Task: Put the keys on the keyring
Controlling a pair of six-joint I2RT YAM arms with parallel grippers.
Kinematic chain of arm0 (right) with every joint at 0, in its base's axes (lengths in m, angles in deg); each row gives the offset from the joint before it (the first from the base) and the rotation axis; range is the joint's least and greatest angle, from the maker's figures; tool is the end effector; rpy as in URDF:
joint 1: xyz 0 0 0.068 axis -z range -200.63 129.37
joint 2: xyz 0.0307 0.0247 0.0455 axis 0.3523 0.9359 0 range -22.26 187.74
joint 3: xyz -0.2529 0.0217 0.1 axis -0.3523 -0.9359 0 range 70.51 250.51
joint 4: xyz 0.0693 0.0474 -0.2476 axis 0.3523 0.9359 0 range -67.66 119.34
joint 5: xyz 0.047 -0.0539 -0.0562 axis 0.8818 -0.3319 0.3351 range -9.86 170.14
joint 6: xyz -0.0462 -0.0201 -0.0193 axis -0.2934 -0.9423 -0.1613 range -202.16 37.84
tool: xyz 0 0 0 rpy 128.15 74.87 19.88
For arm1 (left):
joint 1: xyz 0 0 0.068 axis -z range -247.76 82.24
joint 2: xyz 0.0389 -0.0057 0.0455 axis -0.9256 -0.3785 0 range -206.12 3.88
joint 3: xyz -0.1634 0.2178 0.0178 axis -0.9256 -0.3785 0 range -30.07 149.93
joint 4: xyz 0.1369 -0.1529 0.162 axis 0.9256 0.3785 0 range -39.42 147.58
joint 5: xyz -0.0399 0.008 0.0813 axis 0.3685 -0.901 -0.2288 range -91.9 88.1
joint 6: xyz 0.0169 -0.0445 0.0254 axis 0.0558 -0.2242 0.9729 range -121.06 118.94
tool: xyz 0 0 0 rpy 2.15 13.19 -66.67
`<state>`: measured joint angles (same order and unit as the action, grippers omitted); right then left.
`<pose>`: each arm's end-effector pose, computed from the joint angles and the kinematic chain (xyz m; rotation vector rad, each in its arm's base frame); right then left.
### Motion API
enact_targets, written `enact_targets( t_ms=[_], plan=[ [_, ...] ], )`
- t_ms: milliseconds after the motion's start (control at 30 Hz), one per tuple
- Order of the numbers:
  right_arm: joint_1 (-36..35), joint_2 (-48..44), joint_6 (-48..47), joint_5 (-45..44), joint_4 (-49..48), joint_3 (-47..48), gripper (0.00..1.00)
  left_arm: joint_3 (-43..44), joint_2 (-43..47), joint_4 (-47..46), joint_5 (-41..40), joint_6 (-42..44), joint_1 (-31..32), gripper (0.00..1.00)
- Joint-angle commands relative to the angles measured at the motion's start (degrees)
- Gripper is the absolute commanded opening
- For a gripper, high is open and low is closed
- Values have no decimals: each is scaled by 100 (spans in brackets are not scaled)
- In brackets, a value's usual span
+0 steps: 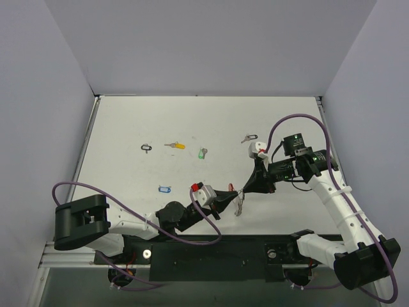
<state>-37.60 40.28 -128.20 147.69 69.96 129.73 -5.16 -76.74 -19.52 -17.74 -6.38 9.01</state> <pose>0.1832 0.0903 0.3254 -1.4363 1.4434 1.1063 0.0711 -0.2600 0.2323 0.6056 1.2663 -1.0245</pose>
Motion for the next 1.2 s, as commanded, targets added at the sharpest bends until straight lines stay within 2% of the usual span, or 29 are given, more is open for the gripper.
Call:
enact_targets(
  t_ms=[0,1167],
  plan=[
    [-61,21,148,206,-121,-60,0,243,-24,-495,37,-74,-22,0],
    [-131,82,350,189,-358,-157,0,155,2,-636,-271,-109,-13,0]
  ],
)
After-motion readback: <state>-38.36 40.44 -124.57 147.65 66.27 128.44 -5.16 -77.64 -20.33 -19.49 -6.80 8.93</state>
